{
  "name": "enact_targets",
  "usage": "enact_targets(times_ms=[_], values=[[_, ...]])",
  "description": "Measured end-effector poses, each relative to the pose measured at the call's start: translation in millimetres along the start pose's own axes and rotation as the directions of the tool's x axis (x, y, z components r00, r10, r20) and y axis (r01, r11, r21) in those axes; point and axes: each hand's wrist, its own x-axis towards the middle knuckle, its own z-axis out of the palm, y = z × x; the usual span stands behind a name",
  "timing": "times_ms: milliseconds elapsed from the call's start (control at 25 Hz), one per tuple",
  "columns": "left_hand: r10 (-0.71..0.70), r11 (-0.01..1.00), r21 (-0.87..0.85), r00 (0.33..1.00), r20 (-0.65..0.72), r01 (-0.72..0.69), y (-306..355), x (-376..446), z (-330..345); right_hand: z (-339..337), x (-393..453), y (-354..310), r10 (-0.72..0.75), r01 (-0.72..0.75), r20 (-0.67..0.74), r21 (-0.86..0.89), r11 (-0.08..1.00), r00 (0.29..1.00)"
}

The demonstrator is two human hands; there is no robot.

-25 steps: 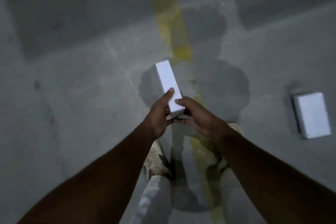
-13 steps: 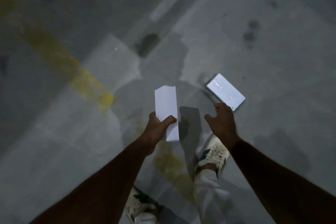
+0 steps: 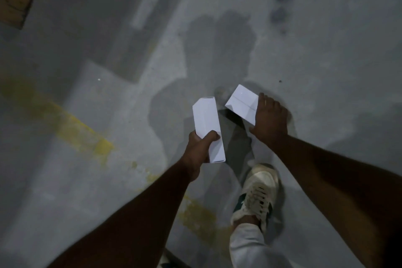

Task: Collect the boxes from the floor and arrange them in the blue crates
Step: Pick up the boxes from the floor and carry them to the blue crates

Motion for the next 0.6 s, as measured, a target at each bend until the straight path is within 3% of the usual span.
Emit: enact_targets(times_ms=[80,160,200,240,280,320,400,480,600], values=[[0.003,1.000,-0.002,1.000,0.000,-0.003,7.2,4.9,10.2,5.3,3.8,3.2,0.004,-0.005,0.022,0.033,0.999,1.000],[0.031,0.999,0.039,0.999,0.014,-0.031,16.8,0.3,16.9,-6.5,-2.8,-1.8,0.116,-0.154,0.129,0.346,0.926,0.985],[0.034,0.998,0.050,0.999,0.025,-0.035,24.8,-6.2,20.5,-20.0,-12.1,-3.1,0.194,-0.301,0.238,0.603,0.738,0.952],[0.035,0.999,0.037,0.999,0.037,-0.037,35.1,-16.0,23.5,-36.9,-23.7,-4.3,0.224,-0.432,0.371,0.802,0.413,0.901],[0.039,0.999,0.000,0.998,0.046,-0.039,48.7,-29.2,25.8,-61.9,-38.5,-5.9,0.188,-0.489,0.472,0.871,0.051,0.861],[0.036,0.998,-0.053,0.998,0.054,-0.033,65.4,-48.6,29.4,-91.9,-55.4,-3.6,0.135,-0.477,0.513,0.849,-0.226,0.848],[0.039,0.986,-0.165,0.993,0.108,-0.021,107.8,-101.6,41.4,-168.2,-93.8,13.8,0.066,-0.392,0.499,0.750,-0.532,0.864],[0.067,0.986,-0.166,0.975,0.212,-0.032,155.3,-170.9,56.8,-255.5,-137.4,32.0,0.052,-0.302,0.423,0.723,-0.622,0.905],[0.156,0.988,-0.068,0.911,0.382,-0.141,243.0,-290.3,85.7,-384.6,-190.2,50.4,0.010,-0.171,0.205,0.842,-0.512,0.979]])
